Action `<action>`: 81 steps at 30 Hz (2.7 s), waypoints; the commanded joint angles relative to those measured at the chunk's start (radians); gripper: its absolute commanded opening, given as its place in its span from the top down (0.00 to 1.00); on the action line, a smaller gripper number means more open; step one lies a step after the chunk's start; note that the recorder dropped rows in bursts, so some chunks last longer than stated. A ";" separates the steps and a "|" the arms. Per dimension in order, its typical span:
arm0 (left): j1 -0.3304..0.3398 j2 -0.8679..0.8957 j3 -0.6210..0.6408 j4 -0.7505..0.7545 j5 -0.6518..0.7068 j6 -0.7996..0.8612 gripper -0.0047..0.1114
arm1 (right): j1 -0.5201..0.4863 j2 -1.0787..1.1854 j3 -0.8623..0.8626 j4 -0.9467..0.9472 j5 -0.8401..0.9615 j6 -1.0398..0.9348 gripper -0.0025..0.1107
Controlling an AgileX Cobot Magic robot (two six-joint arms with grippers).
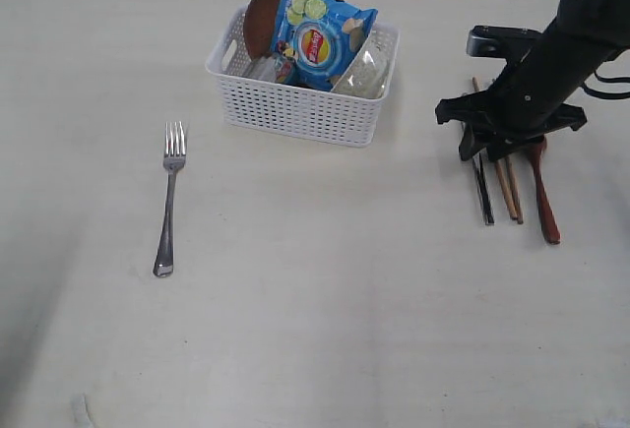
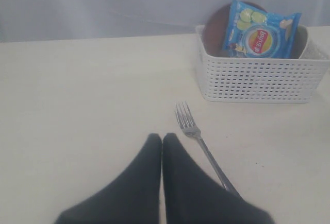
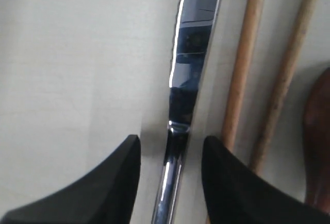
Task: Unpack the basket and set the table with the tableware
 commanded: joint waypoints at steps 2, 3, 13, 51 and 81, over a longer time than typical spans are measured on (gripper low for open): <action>-0.006 -0.003 0.003 0.000 -0.002 -0.001 0.96 | -0.001 0.002 -0.005 0.000 -0.002 -0.009 0.64; -0.006 -0.003 0.003 0.000 -0.002 -0.001 0.96 | -0.001 0.002 -0.005 0.002 -0.004 -0.009 0.64; -0.006 -0.003 0.003 0.003 -0.002 -0.001 0.96 | 0.022 0.002 -0.005 -0.012 -0.015 0.013 0.64; -0.006 -0.003 0.003 0.003 -0.002 -0.001 0.96 | 0.080 0.083 -0.007 -0.227 0.025 0.206 0.98; -0.006 -0.003 0.003 0.003 -0.002 -0.001 0.96 | 0.507 -0.417 -0.007 -0.138 0.004 0.334 0.98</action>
